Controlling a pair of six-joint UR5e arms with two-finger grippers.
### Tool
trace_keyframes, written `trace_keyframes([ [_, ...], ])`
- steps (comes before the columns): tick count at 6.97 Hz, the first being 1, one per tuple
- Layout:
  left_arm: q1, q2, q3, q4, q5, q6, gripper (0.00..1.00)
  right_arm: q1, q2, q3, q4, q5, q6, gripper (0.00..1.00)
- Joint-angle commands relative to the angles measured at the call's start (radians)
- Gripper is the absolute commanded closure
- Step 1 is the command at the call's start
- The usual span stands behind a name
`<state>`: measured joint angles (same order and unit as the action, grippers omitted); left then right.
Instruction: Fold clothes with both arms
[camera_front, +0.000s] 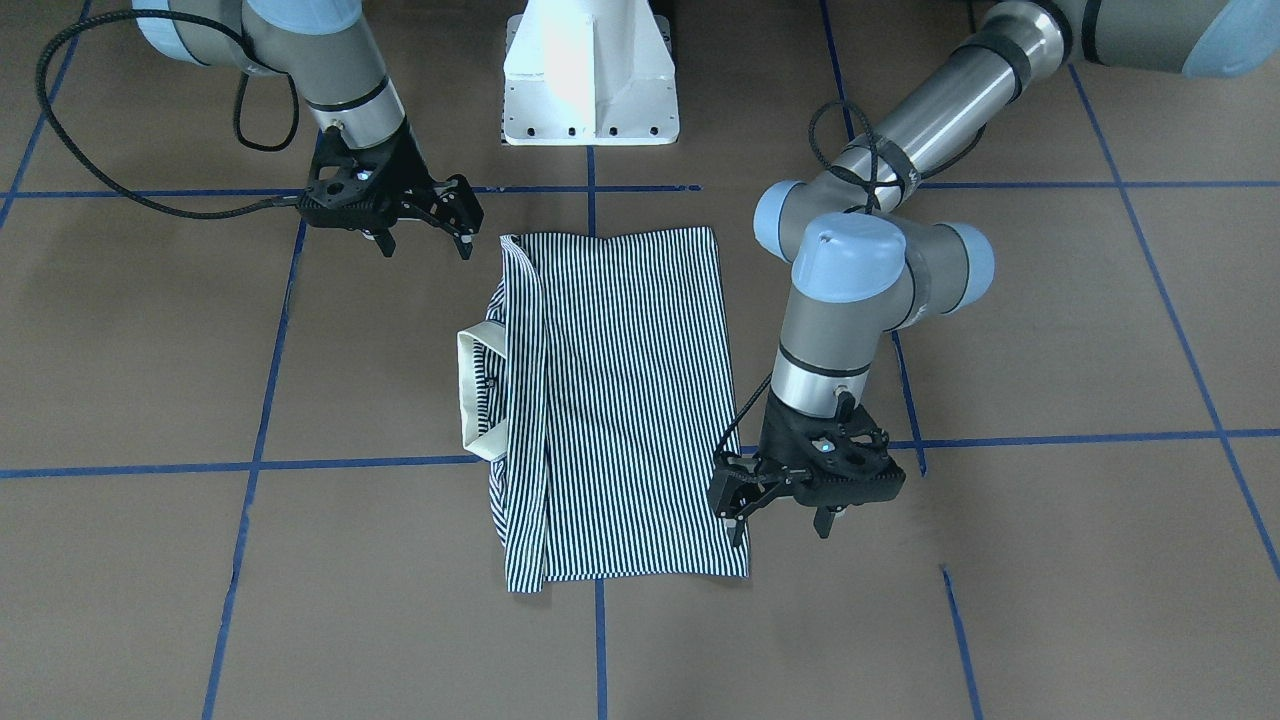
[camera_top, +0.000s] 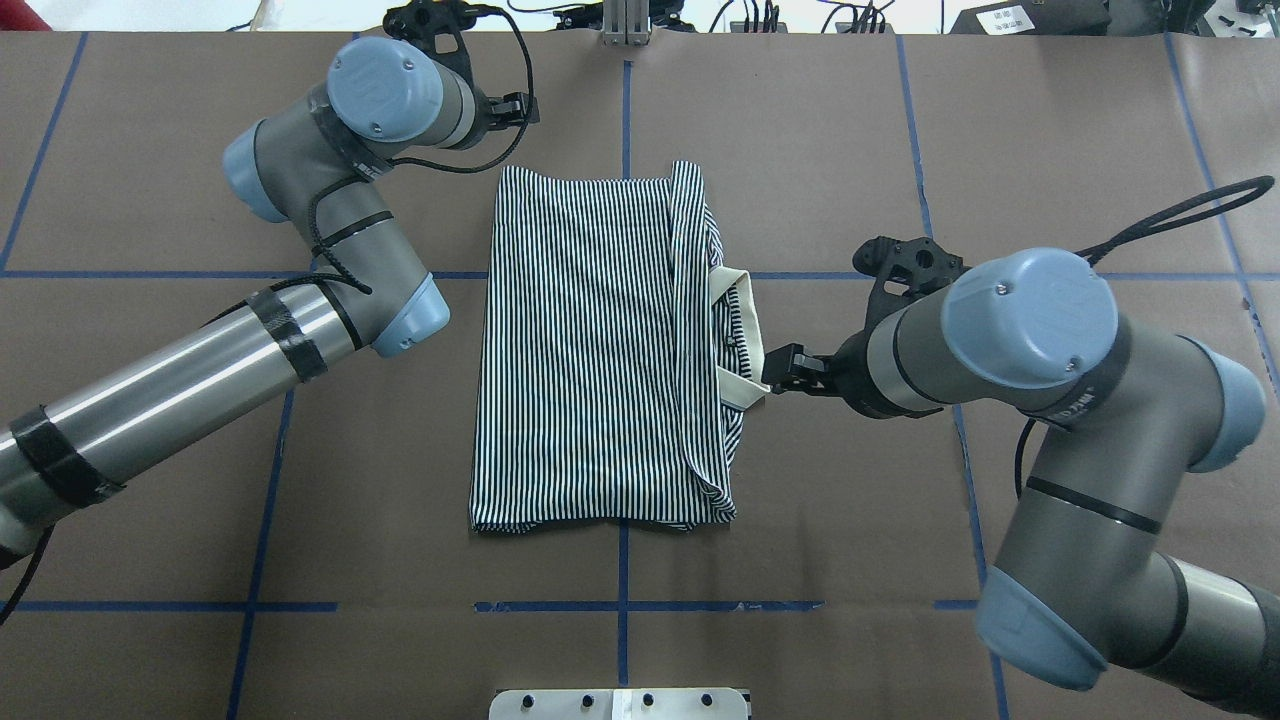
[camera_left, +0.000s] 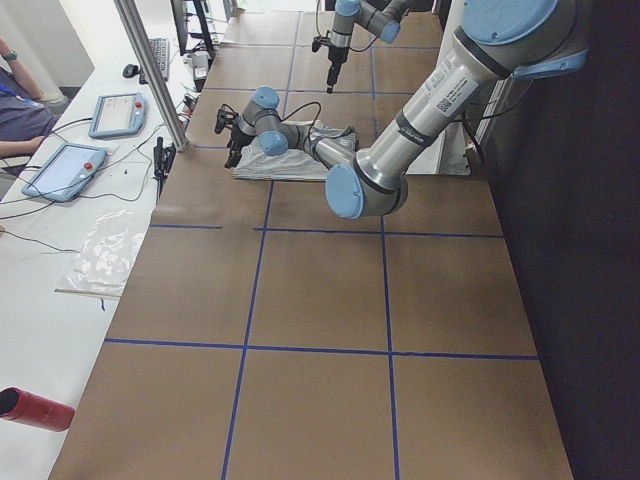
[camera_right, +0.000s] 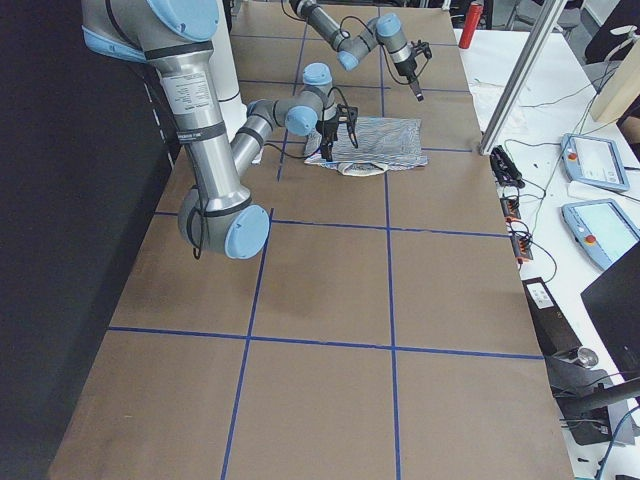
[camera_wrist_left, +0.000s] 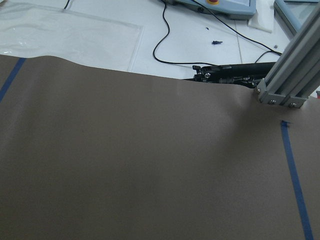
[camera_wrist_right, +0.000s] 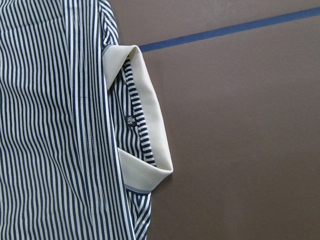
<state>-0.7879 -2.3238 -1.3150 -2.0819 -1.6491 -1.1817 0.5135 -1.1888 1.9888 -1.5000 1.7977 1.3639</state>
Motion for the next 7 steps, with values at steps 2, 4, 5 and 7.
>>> trace_keyframes([
  [2,0.003,0.080,-0.290,0.230,-0.073,0.002,0.00,-0.081,0.157,-0.175,-0.058,-0.058,-0.167,0.00],
  [4,0.003,0.087,-0.296,0.230,-0.092,0.002,0.00,-0.130,0.178,-0.220,-0.062,-0.084,-0.196,0.01],
  [5,0.003,0.101,-0.299,0.229,-0.094,0.002,0.00,-0.163,0.182,-0.231,-0.069,-0.104,-0.198,0.04],
  [7,0.003,0.103,-0.297,0.227,-0.094,0.001,0.00,-0.179,0.178,-0.261,-0.072,-0.113,-0.213,0.04],
])
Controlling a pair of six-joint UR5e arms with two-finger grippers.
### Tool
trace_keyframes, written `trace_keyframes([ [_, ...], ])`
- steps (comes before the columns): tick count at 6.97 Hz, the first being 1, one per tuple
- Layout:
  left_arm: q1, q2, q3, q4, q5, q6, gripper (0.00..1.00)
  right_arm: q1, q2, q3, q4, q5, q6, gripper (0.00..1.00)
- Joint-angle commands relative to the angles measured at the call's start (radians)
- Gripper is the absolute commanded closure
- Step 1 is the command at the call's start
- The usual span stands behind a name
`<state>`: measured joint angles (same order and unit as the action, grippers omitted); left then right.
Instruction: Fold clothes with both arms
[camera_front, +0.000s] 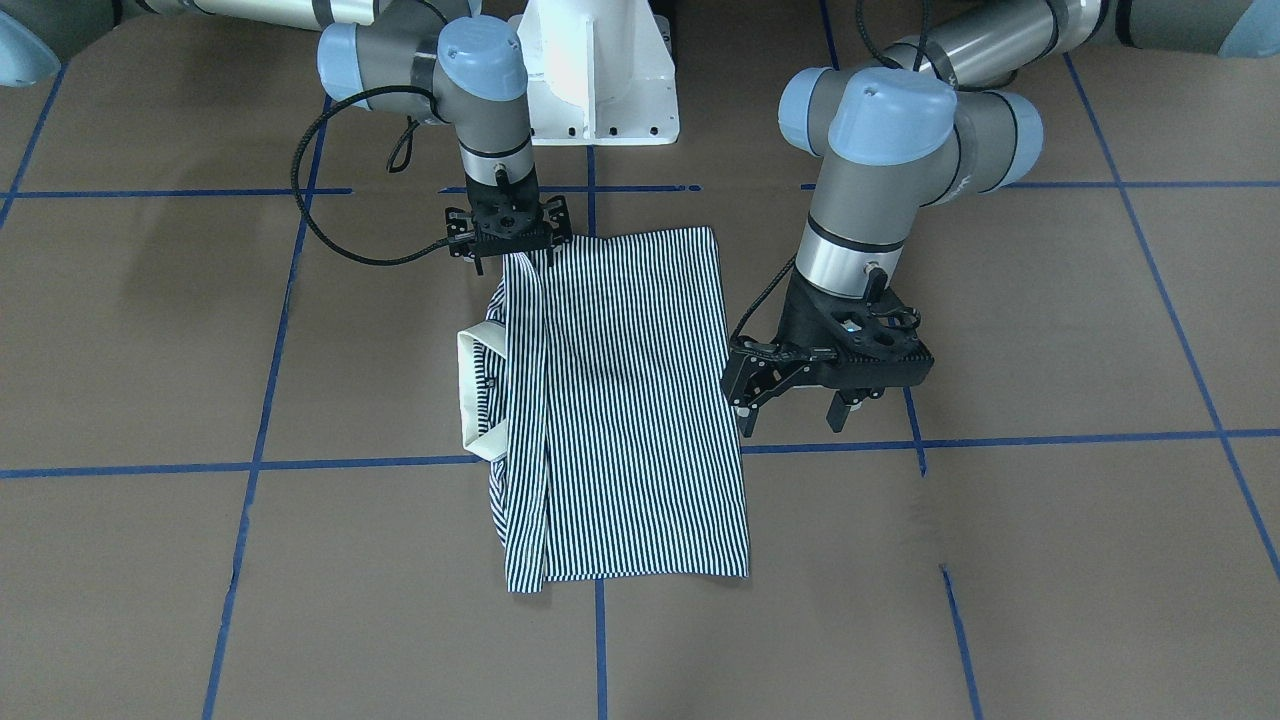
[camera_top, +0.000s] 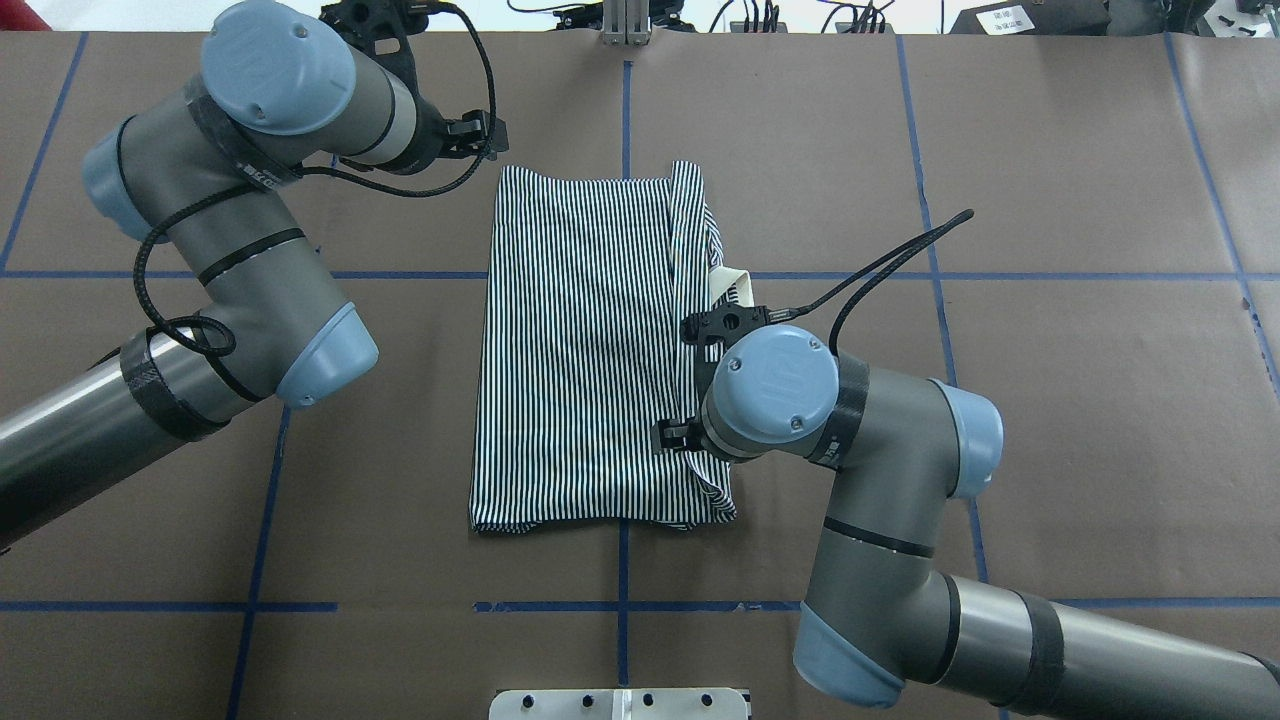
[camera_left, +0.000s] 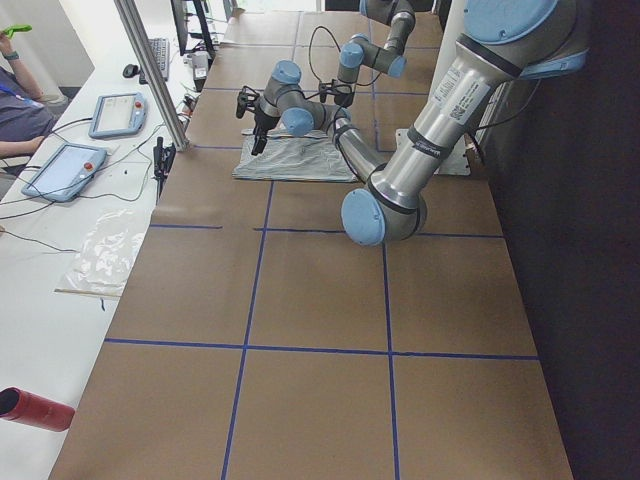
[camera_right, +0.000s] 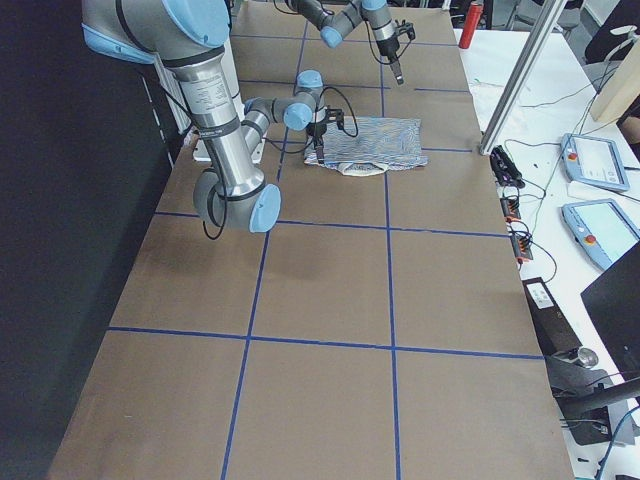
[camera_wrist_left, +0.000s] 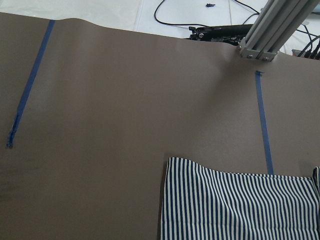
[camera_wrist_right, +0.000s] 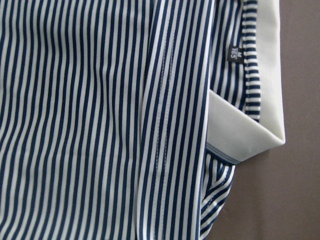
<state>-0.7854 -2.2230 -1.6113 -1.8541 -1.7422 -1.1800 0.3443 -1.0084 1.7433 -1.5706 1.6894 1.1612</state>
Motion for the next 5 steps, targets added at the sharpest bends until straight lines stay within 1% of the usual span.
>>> trace_keyframes([
  [1,0.000,0.002,0.001,-0.004,-0.002,-0.001,0.00,-0.010,-0.001,-0.018,-0.023,-0.004,-0.023,0.05],
  [2,0.000,0.002,0.001,-0.005,-0.002,-0.001,0.00,-0.008,0.001,-0.010,-0.058,-0.002,-0.053,0.05],
  [5,0.002,0.002,0.002,-0.007,0.000,-0.003,0.00,0.022,-0.013,0.001,-0.097,0.009,-0.095,0.05],
])
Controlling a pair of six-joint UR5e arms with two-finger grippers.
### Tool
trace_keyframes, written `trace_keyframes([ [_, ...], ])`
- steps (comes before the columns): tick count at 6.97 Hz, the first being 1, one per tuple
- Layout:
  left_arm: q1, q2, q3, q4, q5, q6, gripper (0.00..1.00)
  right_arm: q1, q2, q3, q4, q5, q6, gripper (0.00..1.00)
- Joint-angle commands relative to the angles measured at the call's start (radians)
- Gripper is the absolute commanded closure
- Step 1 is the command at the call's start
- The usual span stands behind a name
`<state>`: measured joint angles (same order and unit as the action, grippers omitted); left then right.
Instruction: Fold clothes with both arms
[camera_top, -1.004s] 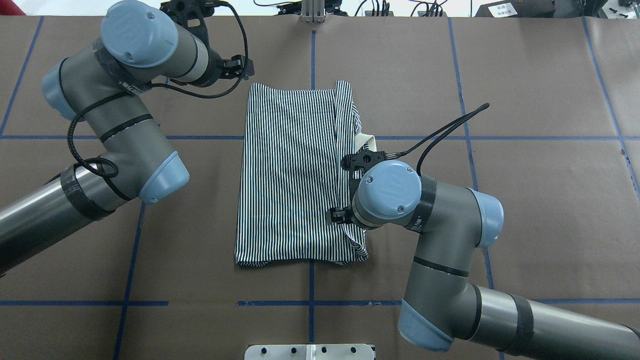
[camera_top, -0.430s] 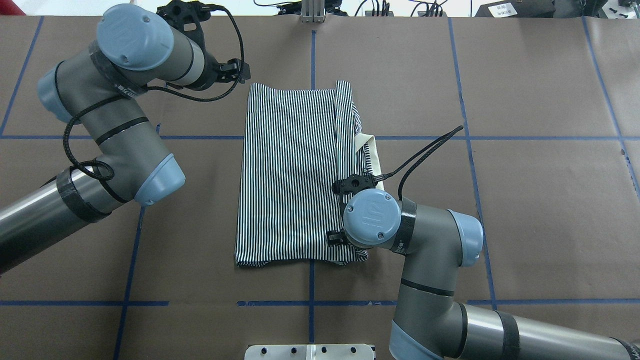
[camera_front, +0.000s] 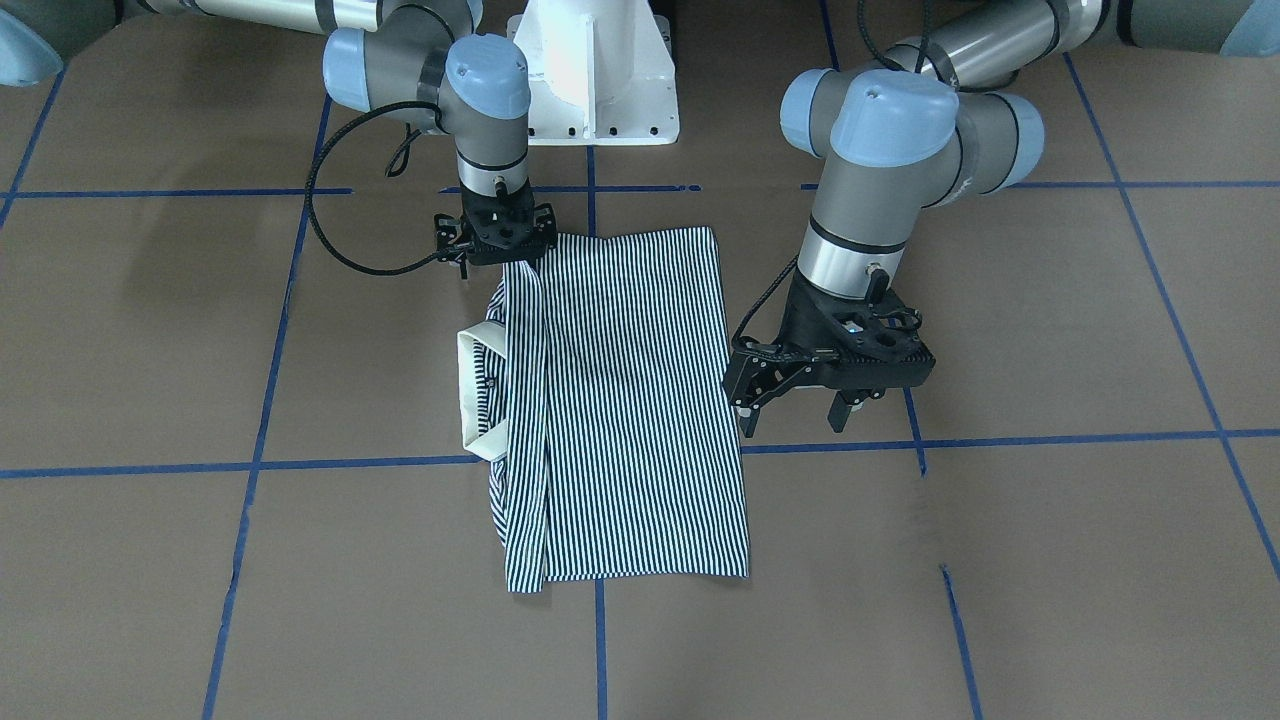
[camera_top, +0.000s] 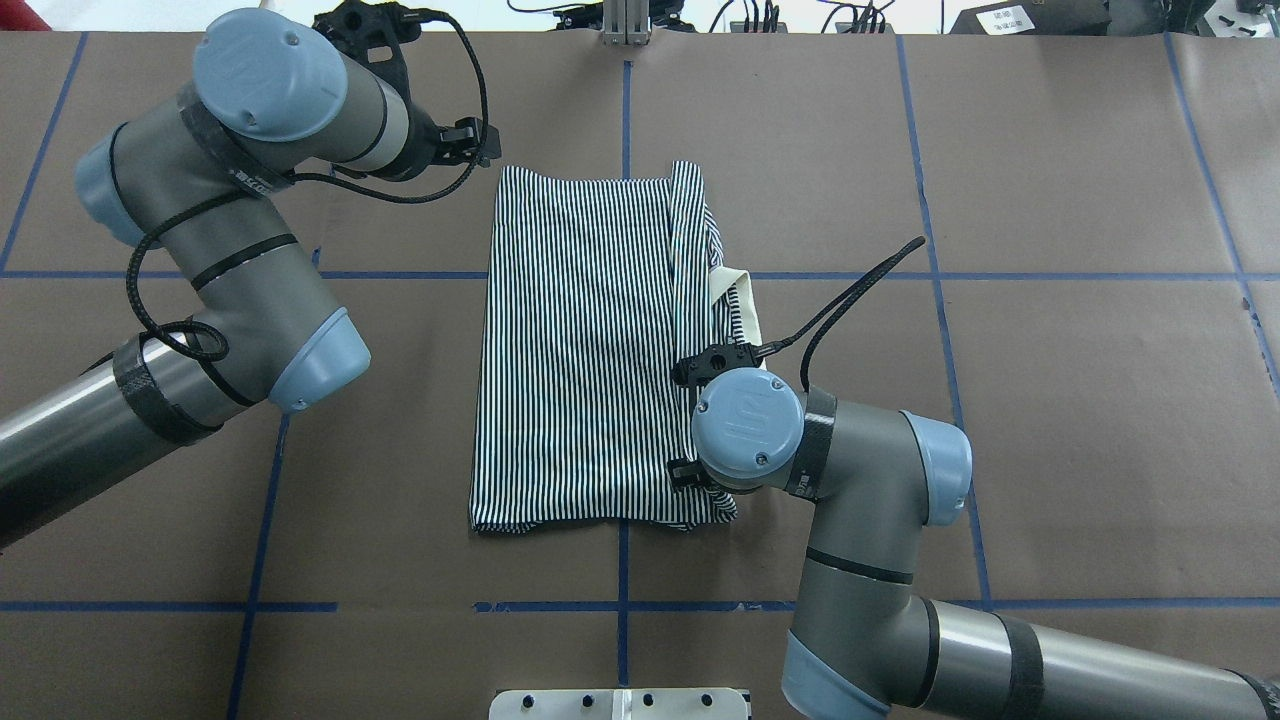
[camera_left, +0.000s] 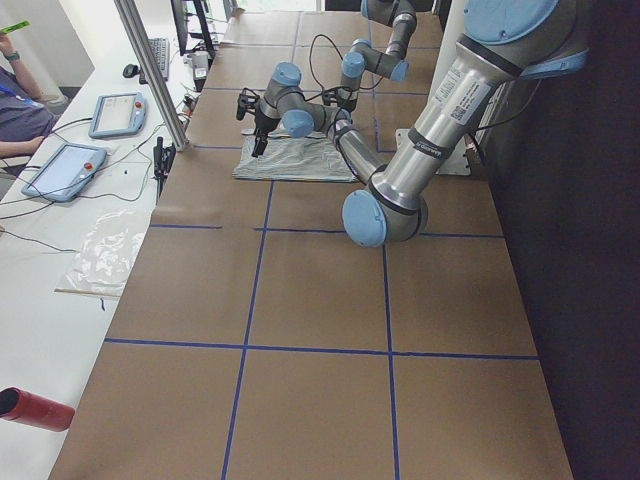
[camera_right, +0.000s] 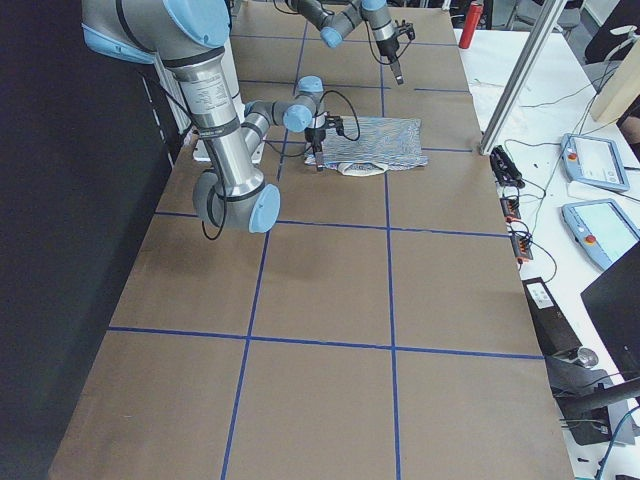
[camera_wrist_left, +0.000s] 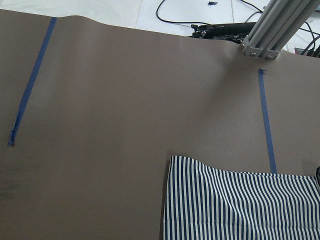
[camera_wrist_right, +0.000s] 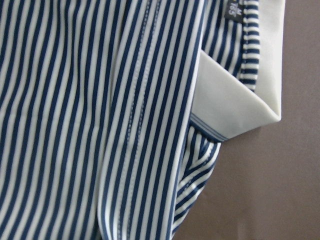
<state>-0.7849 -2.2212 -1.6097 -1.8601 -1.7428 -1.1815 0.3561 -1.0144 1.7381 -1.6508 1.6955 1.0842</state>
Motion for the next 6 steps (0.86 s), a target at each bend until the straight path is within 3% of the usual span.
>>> trace_keyframes([
  [1,0.001,0.000,0.001,-0.004,0.000,-0.006,0.00,0.018,-0.053,0.053,-0.041,0.003,-0.035,0.05],
  [3,0.003,-0.002,0.001,-0.005,0.000,-0.009,0.00,0.027,-0.232,0.257,-0.122,0.003,-0.078,0.05],
  [4,0.003,0.000,0.001,-0.007,0.000,-0.003,0.00,0.047,-0.213,0.277,-0.124,0.001,-0.082,0.05],
  [6,0.003,0.008,0.001,-0.007,0.002,0.000,0.00,0.063,-0.039,0.191,-0.104,-0.010,-0.078,0.07],
])
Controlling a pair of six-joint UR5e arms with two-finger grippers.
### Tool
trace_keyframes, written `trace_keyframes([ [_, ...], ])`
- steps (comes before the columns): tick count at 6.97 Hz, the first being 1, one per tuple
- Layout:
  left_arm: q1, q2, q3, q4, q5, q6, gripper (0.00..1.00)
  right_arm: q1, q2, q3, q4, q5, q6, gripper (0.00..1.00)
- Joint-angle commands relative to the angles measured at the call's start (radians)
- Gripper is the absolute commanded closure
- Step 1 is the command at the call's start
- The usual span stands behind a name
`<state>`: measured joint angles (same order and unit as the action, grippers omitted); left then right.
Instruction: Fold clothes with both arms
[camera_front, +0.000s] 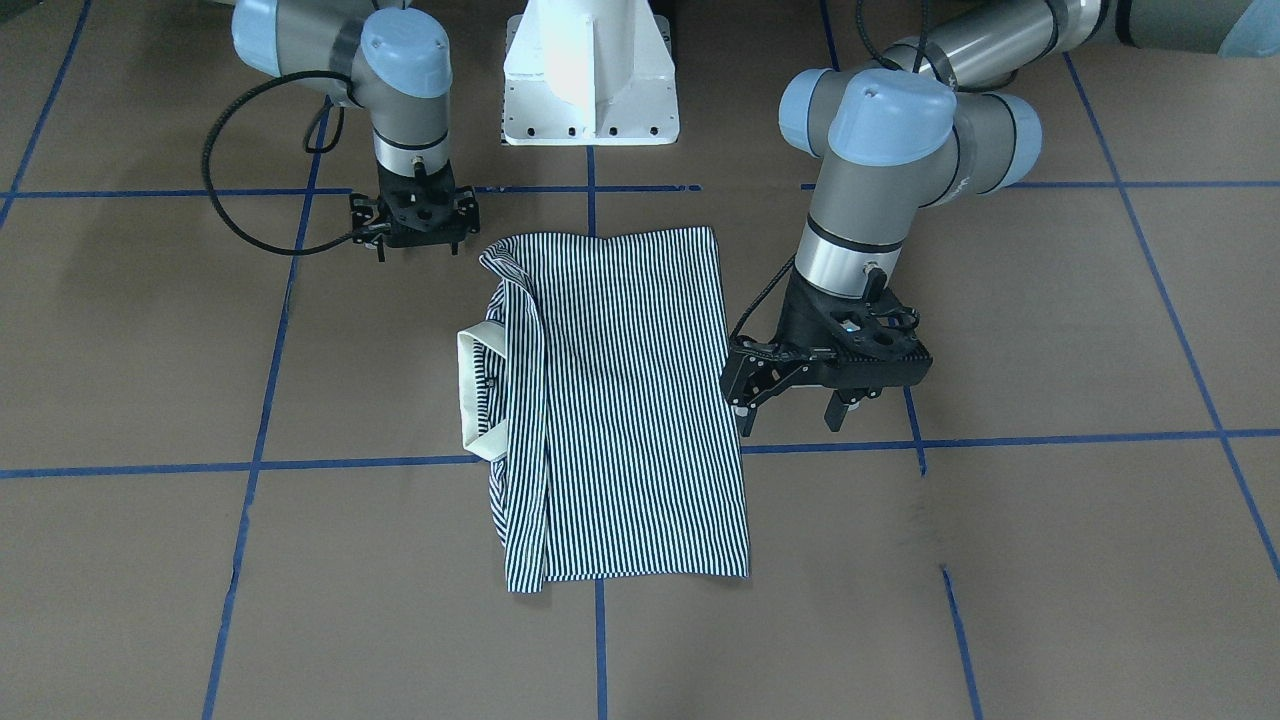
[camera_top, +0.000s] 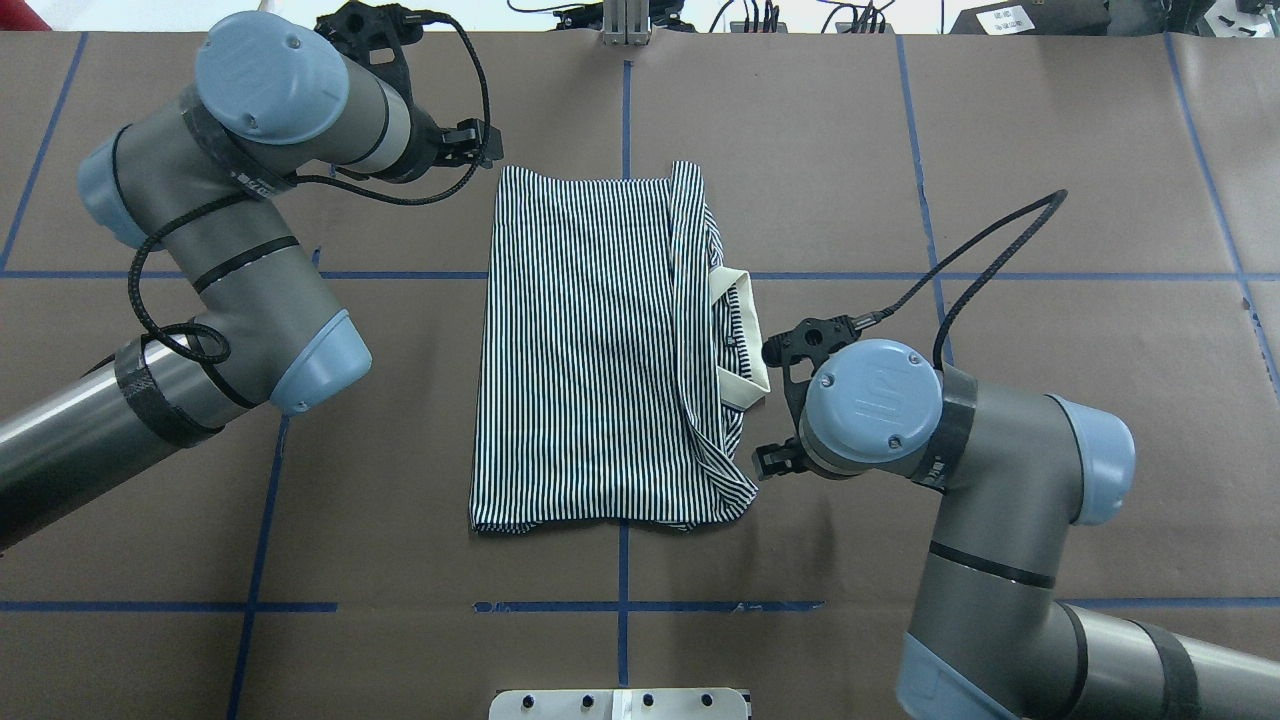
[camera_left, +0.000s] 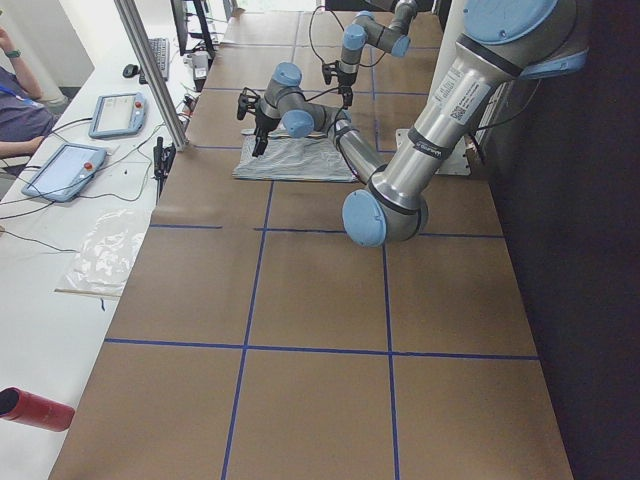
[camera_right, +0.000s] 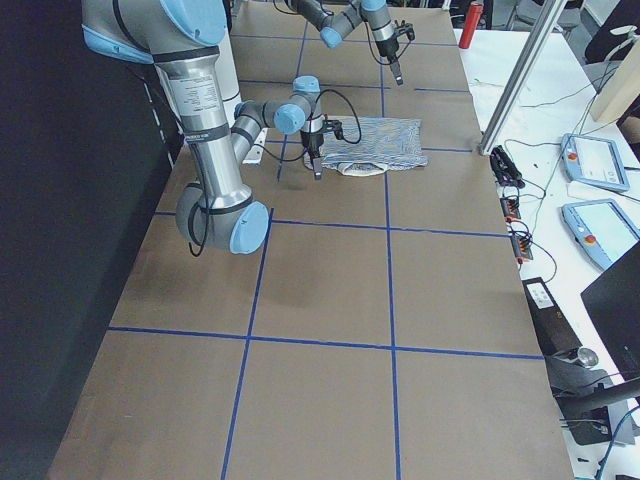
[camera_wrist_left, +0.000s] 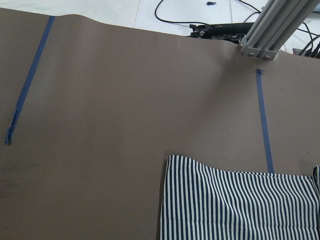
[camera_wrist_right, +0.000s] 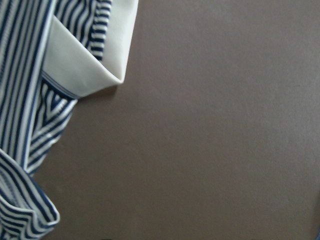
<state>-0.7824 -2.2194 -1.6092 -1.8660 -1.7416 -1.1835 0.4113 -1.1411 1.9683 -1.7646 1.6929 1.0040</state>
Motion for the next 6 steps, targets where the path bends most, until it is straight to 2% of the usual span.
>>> trace_keyframes([
  [1,0.000,0.012,0.002,-0.002,0.001,0.002,0.00,0.008,0.110,-0.089,0.142,-0.010,0.013,0.10],
  [2,0.000,0.020,0.005,-0.027,0.001,0.002,0.00,0.008,0.115,-0.161,0.265,-0.012,0.015,0.10],
  [3,0.000,0.029,0.006,-0.042,0.001,0.002,0.00,0.006,0.133,-0.214,0.293,-0.022,0.015,0.12],
  [4,0.000,0.033,0.006,-0.045,0.001,0.002,0.00,0.006,0.164,-0.274,0.290,-0.024,0.010,0.13],
  [6,0.000,0.035,0.012,-0.050,0.001,0.002,0.00,0.006,0.161,-0.304,0.278,-0.021,0.001,0.11],
])
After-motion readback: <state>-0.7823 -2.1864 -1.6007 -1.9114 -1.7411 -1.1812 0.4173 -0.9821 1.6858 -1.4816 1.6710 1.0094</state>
